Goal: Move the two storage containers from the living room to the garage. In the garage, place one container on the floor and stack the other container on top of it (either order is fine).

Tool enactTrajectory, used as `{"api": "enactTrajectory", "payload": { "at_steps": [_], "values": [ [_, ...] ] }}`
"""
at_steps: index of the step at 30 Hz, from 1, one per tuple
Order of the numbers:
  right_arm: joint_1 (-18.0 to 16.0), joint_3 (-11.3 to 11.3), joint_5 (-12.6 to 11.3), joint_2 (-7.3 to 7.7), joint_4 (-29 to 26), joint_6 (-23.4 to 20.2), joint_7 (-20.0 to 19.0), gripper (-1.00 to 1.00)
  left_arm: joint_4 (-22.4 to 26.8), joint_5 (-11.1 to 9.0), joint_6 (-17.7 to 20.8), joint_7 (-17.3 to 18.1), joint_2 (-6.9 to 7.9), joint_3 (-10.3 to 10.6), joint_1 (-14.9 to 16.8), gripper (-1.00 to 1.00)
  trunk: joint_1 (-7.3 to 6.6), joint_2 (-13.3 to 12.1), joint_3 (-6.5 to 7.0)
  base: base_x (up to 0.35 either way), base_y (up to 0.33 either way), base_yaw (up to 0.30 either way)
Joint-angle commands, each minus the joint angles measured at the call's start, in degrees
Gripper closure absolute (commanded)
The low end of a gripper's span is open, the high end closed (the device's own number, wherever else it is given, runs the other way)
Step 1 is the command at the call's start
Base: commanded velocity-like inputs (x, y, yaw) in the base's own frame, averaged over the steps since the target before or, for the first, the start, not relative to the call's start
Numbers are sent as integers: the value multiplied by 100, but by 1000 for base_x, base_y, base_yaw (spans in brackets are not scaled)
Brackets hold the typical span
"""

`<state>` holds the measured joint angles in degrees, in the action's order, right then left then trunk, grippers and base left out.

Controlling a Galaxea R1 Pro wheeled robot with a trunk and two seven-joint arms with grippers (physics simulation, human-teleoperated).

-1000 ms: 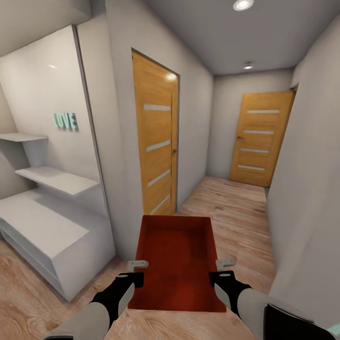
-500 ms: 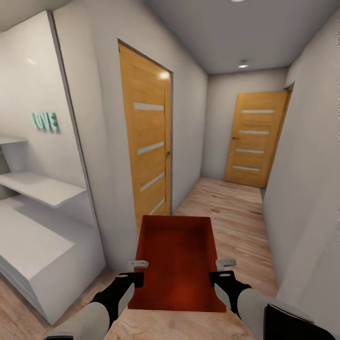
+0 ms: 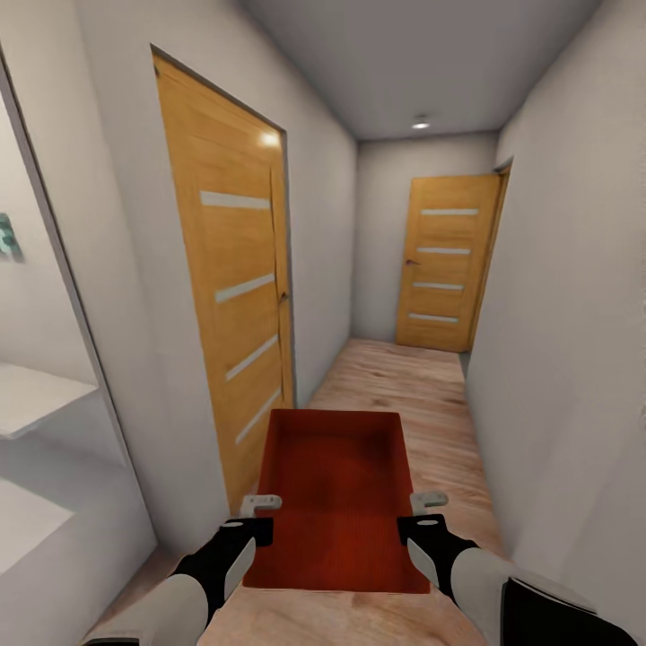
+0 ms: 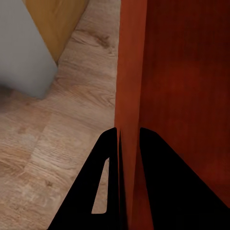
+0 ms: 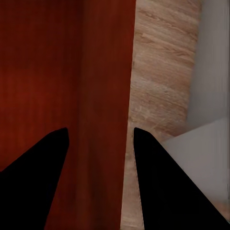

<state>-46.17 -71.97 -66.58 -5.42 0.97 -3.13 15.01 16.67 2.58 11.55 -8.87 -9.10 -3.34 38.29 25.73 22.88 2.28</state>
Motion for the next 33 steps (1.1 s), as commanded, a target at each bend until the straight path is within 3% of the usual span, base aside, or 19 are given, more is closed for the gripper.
{"api": "enactTrajectory", "payload": {
  "at_steps": [1,26,33],
  "values": [
    [-6,148,40,32,0,76,11,100,-67,9,32,-10,48,25,-6,100,5,4,-2,323,0,-243],
    [-6,148,40,32,0,76,11,100,-75,8,32,-10,48,25,-6,100,5,4,-2,323,0,-243],
    [-6,148,40,32,0,76,11,100,-74,12,32,-10,48,26,-4,100,5,4,-2,323,0,-66]
  ]
}}
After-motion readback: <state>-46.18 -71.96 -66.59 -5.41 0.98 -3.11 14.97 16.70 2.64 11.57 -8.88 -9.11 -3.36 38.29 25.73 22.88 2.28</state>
